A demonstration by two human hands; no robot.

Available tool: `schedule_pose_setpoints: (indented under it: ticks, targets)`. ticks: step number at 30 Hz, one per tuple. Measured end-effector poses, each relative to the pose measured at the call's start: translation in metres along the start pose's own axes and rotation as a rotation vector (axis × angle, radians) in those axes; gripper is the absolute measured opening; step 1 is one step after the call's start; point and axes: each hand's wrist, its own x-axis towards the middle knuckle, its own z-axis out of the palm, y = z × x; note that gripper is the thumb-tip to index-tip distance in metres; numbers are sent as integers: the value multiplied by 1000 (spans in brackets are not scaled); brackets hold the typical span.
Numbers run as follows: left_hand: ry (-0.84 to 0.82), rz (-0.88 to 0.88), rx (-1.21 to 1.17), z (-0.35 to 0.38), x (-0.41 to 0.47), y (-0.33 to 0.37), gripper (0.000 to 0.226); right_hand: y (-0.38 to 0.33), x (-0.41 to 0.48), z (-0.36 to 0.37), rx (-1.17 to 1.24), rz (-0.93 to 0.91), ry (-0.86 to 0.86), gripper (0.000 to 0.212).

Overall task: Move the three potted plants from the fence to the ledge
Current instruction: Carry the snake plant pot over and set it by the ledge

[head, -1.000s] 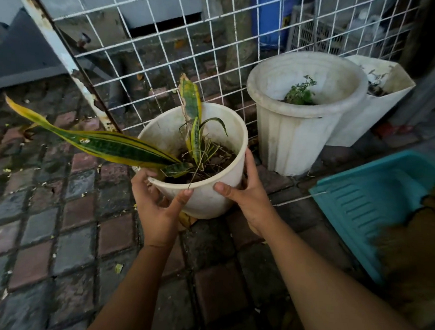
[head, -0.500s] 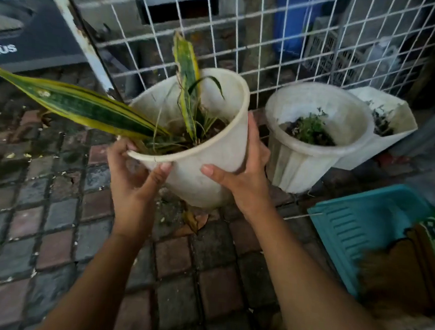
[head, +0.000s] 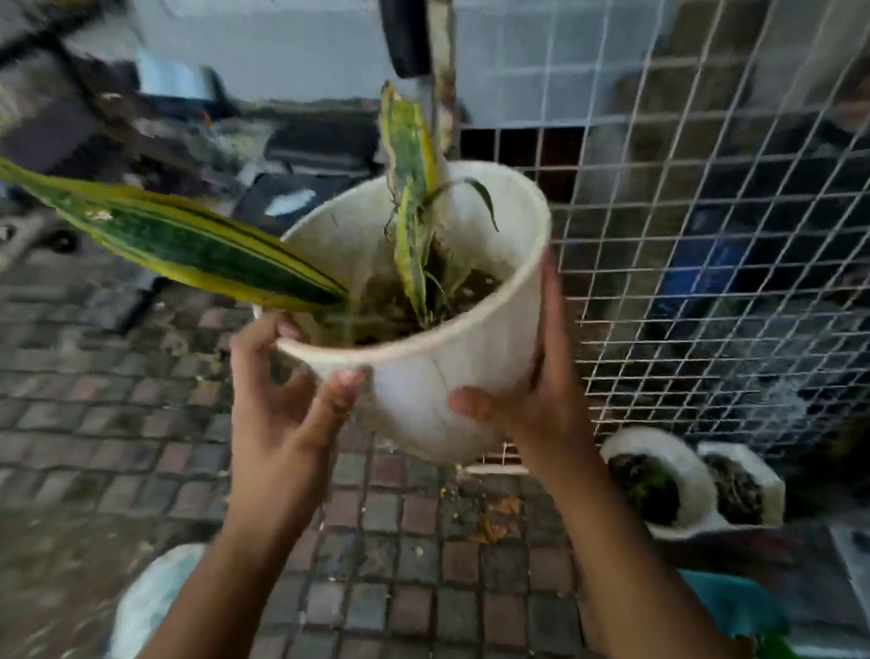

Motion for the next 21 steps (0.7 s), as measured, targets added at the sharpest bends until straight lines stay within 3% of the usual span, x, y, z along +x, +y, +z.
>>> schedule_pose_setpoints:
  ticks: [5,10,15,21]
  targets:
    - [165,-7,114,-55,32,183,35,-176,41,74,-242,-145,-213,128]
    - [269,114,237,-127,79,304,32,-269,68,180,14,-183,-281,130]
    - [336,187,287,-213,126,367,46,-309,86,295,212,-271,-296,123]
    - [424,408,454,-305,177,396,52,-330,102,419,354,-325,-304,121]
